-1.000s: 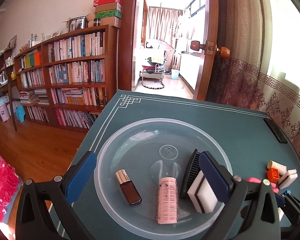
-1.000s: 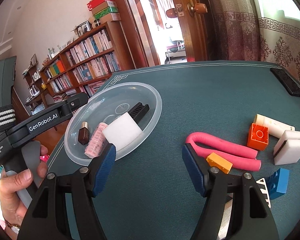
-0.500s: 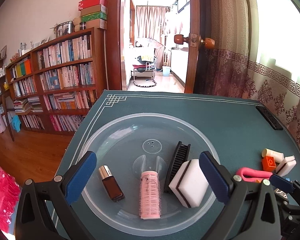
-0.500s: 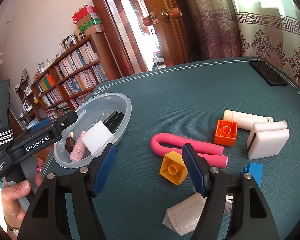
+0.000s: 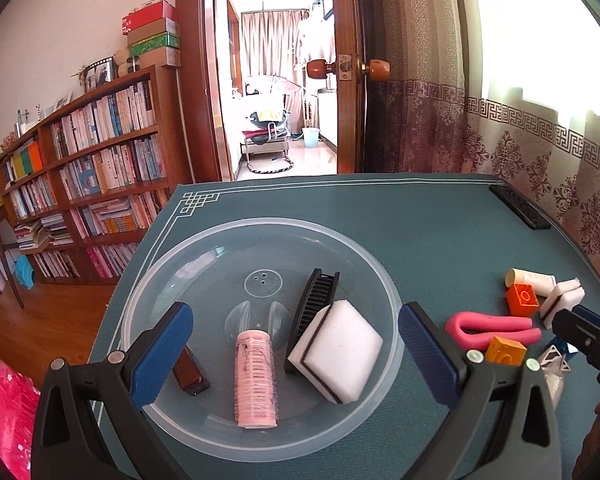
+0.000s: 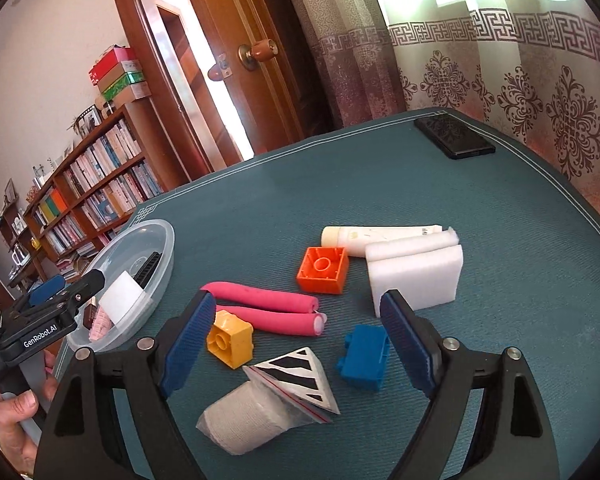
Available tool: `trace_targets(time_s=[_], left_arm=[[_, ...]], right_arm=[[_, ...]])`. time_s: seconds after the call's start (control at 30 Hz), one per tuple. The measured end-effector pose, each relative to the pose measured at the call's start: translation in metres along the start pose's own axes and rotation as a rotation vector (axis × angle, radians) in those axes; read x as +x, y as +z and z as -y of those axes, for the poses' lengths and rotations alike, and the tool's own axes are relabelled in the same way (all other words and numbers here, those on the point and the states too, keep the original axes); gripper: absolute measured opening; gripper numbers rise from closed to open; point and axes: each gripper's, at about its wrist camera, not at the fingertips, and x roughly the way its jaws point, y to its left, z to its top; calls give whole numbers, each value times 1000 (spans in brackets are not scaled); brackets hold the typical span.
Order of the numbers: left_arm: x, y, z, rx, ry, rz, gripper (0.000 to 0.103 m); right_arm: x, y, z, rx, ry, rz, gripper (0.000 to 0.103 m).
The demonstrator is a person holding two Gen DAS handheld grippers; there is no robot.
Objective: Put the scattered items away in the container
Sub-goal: 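Grasp the blue toy block with the right tool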
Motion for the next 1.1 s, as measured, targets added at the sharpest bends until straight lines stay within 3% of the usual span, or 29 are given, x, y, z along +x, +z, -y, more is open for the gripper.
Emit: trace_targets(time_s=[0.43, 0.93, 1.1], left_arm=[[-2, -10, 34, 61, -77, -30, 103], [-12, -24, 67, 125, -159, -69, 103], [-13, -29, 74, 133, -168, -81, 103]], right_arm=[[-6, -9, 51, 63, -86, -22, 87], [-7, -15, 42, 7, -51, -47, 87], [2, -16, 35, -28, -70, -88, 72]])
